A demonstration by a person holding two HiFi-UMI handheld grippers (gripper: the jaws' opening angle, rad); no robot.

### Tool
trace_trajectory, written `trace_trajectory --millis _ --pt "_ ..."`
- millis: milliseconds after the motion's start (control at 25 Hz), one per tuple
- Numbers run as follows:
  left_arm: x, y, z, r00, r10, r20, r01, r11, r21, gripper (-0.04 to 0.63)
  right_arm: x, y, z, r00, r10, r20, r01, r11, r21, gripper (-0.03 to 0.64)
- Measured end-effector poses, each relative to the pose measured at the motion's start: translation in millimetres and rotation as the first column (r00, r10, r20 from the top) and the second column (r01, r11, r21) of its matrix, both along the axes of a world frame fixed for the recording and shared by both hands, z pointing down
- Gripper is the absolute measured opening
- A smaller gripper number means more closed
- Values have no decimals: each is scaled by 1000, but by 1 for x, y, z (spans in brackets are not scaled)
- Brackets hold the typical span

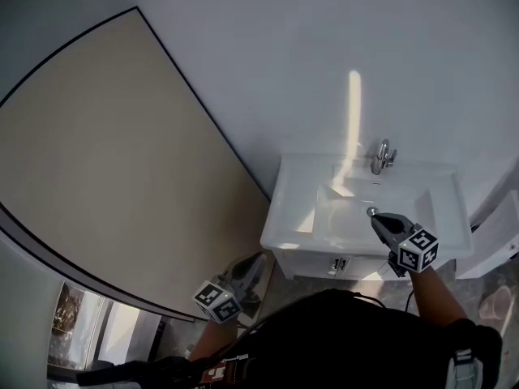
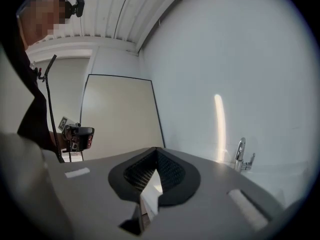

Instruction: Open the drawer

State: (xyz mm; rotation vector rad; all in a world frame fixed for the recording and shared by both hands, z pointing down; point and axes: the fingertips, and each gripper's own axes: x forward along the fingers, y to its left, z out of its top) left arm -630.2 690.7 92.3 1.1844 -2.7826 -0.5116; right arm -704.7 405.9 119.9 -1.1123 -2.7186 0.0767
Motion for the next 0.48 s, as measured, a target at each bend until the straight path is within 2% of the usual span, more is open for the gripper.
trace_trajectory --millis 160,480 --pt "-43 22 -3 995 98 16 -97 995 -14 -9 -21 14 -3 994 106 -1 -106 994 -22 2" --pt "-106 49 1 976 215 9 -215 976 -28 -9 -36 34 8 974 223 -34 -223 975 2 2"
